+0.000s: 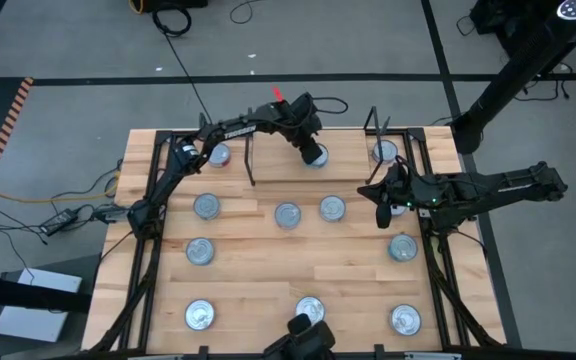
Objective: Stack canned seafood by type on shelf
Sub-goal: Put the light blue tuna can on the shelf
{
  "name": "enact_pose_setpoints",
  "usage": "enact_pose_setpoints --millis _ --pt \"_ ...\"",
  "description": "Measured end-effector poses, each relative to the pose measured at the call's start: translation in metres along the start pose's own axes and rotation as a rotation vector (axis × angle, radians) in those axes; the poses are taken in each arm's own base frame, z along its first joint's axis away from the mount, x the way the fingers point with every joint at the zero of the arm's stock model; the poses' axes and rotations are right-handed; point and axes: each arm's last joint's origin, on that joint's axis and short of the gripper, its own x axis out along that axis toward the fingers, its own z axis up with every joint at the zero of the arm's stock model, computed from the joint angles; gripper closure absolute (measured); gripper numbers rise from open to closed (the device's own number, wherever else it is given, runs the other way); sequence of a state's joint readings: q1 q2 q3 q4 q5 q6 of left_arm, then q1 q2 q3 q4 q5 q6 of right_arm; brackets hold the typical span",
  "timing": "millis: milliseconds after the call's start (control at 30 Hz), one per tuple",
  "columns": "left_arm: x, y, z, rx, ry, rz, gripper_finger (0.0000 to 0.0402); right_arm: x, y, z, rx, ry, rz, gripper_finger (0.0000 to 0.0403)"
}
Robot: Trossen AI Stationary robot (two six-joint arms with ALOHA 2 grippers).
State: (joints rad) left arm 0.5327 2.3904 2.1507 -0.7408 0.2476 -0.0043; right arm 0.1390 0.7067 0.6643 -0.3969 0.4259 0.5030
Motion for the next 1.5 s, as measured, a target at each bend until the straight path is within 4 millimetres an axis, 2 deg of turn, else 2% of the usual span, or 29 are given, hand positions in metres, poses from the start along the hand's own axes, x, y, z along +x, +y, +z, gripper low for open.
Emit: enact_pose_setpoints --millis 200,767,1500 --pt "0.001 0.002 0.003 0.006 -0.036 0.076 0.0396 0.000 0.000 0.000 0.002 0.000 0.000 0.0391" --pt "-0.006 0.033 0.004 -0.045 -0.055 0.199 0.0396 0.000 0.000 0.000 0.017 0.001 -0.001 0.0390" --pt "-0.006 0.036 0.003 -0.045 -0.053 0.200 0.0397 0.000 -0.001 0.000 0.018 -0.010 -0.019 0.0387"
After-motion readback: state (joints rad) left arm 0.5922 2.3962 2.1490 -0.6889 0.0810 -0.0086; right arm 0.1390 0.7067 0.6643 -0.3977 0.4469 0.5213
